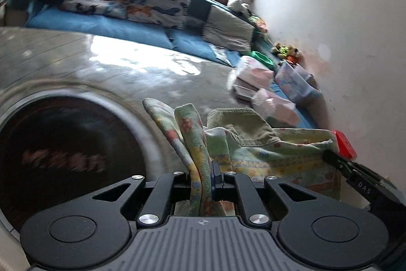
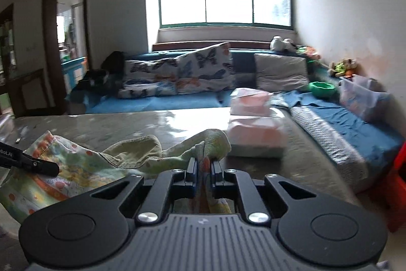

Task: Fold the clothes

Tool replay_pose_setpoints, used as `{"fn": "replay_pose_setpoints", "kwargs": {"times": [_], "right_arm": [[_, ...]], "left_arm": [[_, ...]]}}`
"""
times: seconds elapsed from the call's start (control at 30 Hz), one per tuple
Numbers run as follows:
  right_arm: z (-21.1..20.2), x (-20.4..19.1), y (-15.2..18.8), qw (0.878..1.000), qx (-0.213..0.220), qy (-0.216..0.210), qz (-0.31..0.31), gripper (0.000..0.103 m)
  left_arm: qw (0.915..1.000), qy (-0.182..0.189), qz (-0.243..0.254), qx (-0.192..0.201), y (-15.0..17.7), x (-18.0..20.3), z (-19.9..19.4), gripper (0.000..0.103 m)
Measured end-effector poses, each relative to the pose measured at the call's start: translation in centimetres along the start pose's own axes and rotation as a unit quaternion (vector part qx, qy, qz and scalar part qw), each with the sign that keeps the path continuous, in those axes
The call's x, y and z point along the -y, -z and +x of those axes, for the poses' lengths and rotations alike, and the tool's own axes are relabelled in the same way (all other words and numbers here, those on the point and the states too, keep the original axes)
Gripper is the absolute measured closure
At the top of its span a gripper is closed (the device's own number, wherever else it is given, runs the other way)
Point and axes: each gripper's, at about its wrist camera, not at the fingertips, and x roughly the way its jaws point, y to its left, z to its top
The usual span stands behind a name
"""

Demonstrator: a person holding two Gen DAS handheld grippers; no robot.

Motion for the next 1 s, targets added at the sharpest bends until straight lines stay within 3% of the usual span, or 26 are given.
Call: {"fn": "replay_pose_setpoints", "kwargs": {"times": [0.47, 1.0], "right_arm": [[0.4, 4.0, 1.4, 0.999, -0.019, 0.043, 0.018, 0.094], [2.6, 4.6, 2.9, 0.997, -0.044, 0.053, 0.034, 0.094]], "left_arm": [[0.9987, 0.008, 0.026, -0.042, -0.9, 3.6, 6.0, 0.093], [0.9972, -0.008, 0.038, -0.064, -0.3, 3.7, 7.9, 0.093]]}}
